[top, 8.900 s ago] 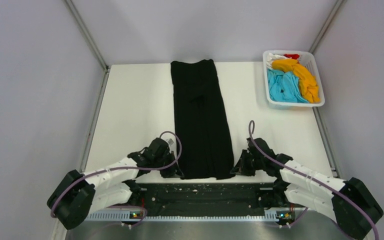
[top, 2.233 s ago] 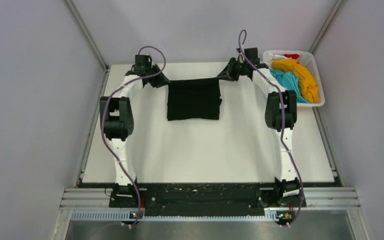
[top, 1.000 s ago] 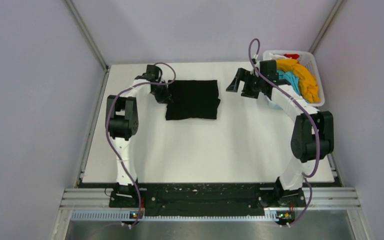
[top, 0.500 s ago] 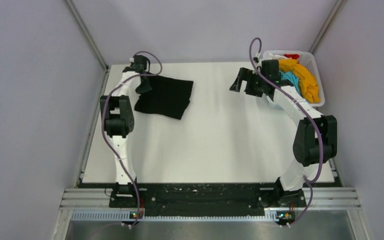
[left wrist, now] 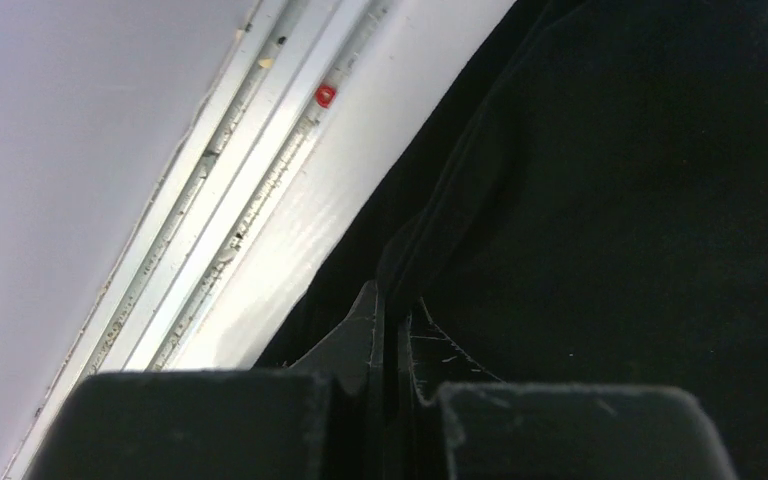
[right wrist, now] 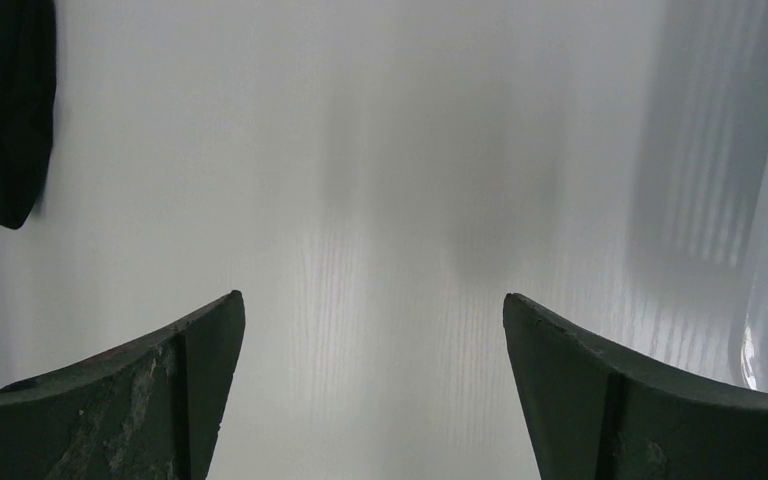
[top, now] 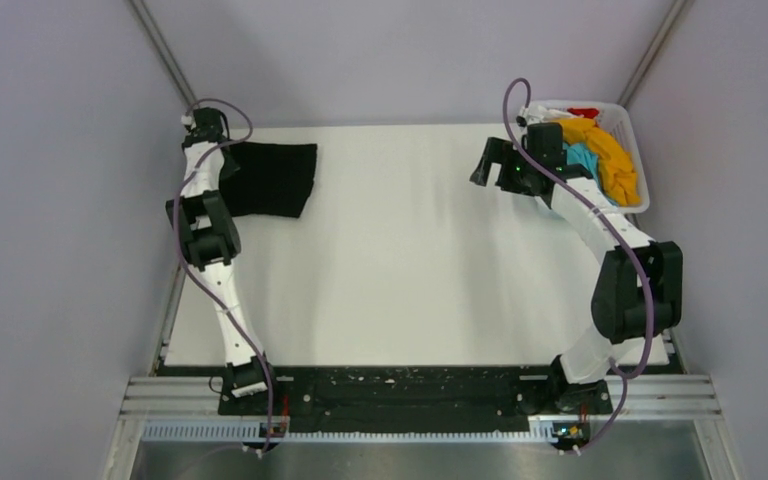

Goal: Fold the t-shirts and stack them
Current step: Put the neatly folded tshirt into the corner of the board with the left arm, then reset both arms

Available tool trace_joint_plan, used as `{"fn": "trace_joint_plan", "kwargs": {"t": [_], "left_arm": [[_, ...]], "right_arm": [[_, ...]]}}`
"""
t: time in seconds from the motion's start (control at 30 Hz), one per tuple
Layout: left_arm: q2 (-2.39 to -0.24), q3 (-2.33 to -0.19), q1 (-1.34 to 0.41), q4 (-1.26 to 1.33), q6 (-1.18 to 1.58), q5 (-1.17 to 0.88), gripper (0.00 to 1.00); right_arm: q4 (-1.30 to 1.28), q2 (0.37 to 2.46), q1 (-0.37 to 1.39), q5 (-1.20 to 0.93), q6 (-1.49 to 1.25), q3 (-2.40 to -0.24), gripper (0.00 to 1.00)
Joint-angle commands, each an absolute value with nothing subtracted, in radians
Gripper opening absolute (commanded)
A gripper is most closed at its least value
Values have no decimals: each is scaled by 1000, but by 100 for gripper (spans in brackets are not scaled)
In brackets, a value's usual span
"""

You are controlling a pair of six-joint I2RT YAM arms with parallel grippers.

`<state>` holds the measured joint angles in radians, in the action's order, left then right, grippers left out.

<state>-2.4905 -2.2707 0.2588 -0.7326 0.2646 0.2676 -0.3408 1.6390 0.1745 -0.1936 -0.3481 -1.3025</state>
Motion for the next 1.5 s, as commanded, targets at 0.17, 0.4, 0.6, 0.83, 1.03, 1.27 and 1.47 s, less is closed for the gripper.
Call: {"fn": "trace_joint_plan", "kwargs": {"t": [0.17,0.4,0.6,0.83,1.03,1.27,1.47], "left_arm": [[-2487,-2323,308,-653,322,302,0],[-2447,-2326,311,-664,320,326,3],[-2332,-2278,299,-686,333,309,50],[-2103,-2032,250,-586,327,265,81],[-1884,-1739,175,-479,364,154,99],[-1528,-1234,-59,-262,442,72,99],[-1308,-844,-167,-87,580,-88,99]], "right_arm": [[-354,1595,179,-132,-322,-1325,99],[-354,1595,178,-122,-309,-1325,99],[-352,1584,179,-124,-302,-1317,99],[-293,1517,179,-123,-311,-1241,99],[-230,1436,176,-47,-340,-1110,99],[-73,1333,136,-3,-444,-871,99],[-9,1241,135,-11,-444,-715,99]]}}
